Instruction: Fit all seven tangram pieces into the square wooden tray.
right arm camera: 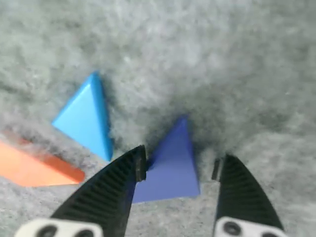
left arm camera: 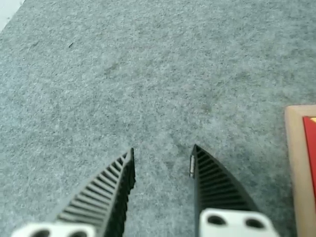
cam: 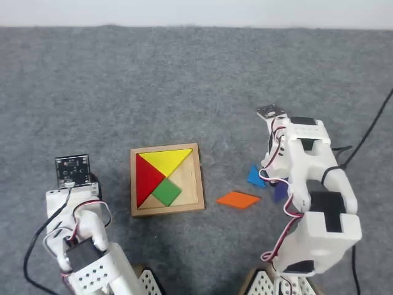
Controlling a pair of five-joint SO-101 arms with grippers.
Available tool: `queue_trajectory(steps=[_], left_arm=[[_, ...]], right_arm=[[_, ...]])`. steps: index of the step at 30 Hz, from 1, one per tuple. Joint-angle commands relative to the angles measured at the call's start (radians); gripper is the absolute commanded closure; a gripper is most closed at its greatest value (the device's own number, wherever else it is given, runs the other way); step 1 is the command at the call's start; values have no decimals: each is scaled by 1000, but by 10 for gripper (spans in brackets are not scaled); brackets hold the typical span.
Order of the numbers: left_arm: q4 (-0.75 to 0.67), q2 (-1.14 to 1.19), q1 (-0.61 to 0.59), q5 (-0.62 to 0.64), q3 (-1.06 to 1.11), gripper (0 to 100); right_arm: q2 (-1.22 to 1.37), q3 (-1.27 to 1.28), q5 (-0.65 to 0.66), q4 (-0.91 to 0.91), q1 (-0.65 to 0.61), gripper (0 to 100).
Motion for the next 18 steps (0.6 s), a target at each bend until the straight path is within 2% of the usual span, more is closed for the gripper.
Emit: queue_trajectory(steps=[1, 8, 12, 18], left_arm=[[6, -23, 9, -11, -12, 820], [6, -23, 9, -11, -12, 820], [6, -23, 9, -11, -12, 820], [6, -23, 9, -11, -12, 820]], right_arm=[[18, 35, -6, 7, 35, 809], [16, 44, -6, 15, 110, 780], [-42, 84, 6, 5, 108, 731], [-173, 210, 6, -58, 96, 728]])
